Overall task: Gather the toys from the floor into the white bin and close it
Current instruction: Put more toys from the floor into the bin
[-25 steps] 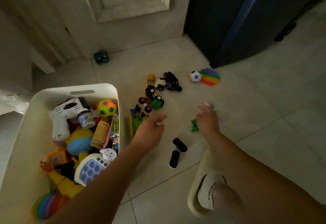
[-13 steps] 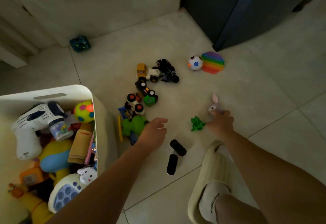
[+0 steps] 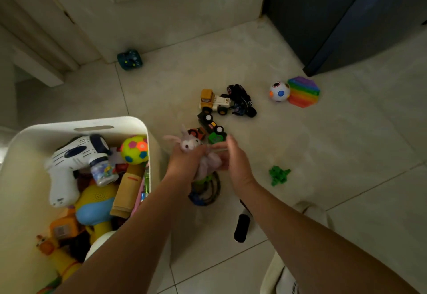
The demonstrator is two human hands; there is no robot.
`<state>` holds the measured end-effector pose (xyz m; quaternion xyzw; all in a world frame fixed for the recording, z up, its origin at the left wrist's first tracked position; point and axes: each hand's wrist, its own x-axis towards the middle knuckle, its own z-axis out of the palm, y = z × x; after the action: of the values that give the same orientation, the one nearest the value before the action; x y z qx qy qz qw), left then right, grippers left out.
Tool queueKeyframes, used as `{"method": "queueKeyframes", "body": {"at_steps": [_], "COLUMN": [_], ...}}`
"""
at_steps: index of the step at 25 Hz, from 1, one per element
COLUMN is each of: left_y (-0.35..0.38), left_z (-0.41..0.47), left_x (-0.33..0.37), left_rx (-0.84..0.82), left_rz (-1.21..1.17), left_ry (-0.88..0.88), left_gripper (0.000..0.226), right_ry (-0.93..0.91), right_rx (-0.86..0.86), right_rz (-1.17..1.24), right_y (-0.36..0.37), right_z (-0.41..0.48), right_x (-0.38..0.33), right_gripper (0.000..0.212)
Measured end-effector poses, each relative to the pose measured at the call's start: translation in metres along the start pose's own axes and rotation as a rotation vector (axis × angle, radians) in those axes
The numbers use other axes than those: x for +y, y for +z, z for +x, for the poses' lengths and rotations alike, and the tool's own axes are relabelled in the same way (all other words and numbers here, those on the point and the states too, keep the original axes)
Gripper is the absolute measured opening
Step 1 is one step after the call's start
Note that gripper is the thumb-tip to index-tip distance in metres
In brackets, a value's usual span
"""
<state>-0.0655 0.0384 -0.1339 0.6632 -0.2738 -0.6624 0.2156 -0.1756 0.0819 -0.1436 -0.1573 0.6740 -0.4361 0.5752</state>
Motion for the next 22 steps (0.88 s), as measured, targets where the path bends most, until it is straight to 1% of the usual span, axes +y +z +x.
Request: {"method": "queueKeyframes", "body": {"at_steps": [1, 2, 3, 4, 5, 6, 7, 8, 9, 10, 12, 14, 19, 22], "left_y": [-0.006, -0.010, -0.011, -0.011, -0.011, -0.012, -0.016, -0.020, -0.026, -0.034, -0.050, -0.065, -0.087, -0.094], "left_z": [-0.003, -0.008, -0.015, -0.024, -0.032, -0.042, -0.050, -0.057, -0.063, -0.066, -0.071, -0.074, -0.084, -0.091], "left_x": [0.006, 0.013, 0.021, 0.030, 0.038, 0.046, 0.053, 0.059, 0.065, 0.069, 0.073, 0.073, 0.069, 0.064], "left_rx": [-0.001, -0.009, -0.011, -0.009, -0.010, -0.028, -0.065, -0.109, -0.142, -0.158, -0.159, -0.166, -0.216, -0.238], "left_rz": [0.036, 0.060, 0.083, 0.102, 0.114, 0.104, 0.083, 0.058, 0.039, 0.030, 0.020, -0.022, -0.134, -0.158], "left_ry": [0.066, 0.135, 0.202, 0.270, 0.322, 0.366, 0.391, 0.403, 0.412, 0.427, 0.442, 0.435, 0.396, 0.413], "left_gripper": [0.048, 0.048, 0.048, 0.047, 0.045, 0.046, 0.051, 0.056, 0.058, 0.056, 0.041, 0.029, 0.027, 0.024], "right_ry": [0.006, -0.020, -0.038, -0.046, -0.052, -0.046, -0.044, -0.053, -0.062, -0.079, -0.119, -0.115, 0.001, 0.031], "right_rx": [0.067, 0.128, 0.125, 0.050, -0.055, -0.140, -0.181, -0.178, -0.149, -0.100, -0.010, -0.025, -0.057, -0.064], "right_rz": [-0.080, -0.294, -0.549, -0.744, -0.876, -0.967, -1.062, -1.151, -1.232, -1.283, -1.291, -1.218, -1.106, -0.920], "right_y": [-0.001, -0.005, -0.006, -0.003, 0.002, 0.012, 0.022, 0.031, 0.039, 0.045, 0.048, 0.046, 0.043, 0.042], "right_z": [0.008, 0.015, 0.017, 0.019, 0.017, 0.015, 0.012, 0.011, 0.010, 0.009, 0.015, 0.016, 0.020, 0.014], "right_x": [0.007, 0.017, 0.026, 0.039, 0.051, 0.063, 0.072, 0.081, 0.085, 0.086, 0.091, 0.091, 0.086, 0.083], "right_gripper": [0.039, 0.035, 0.040, 0.059, 0.083, 0.102, 0.113, 0.118, 0.118, 0.114, 0.100, 0.092, 0.098, 0.092]}}
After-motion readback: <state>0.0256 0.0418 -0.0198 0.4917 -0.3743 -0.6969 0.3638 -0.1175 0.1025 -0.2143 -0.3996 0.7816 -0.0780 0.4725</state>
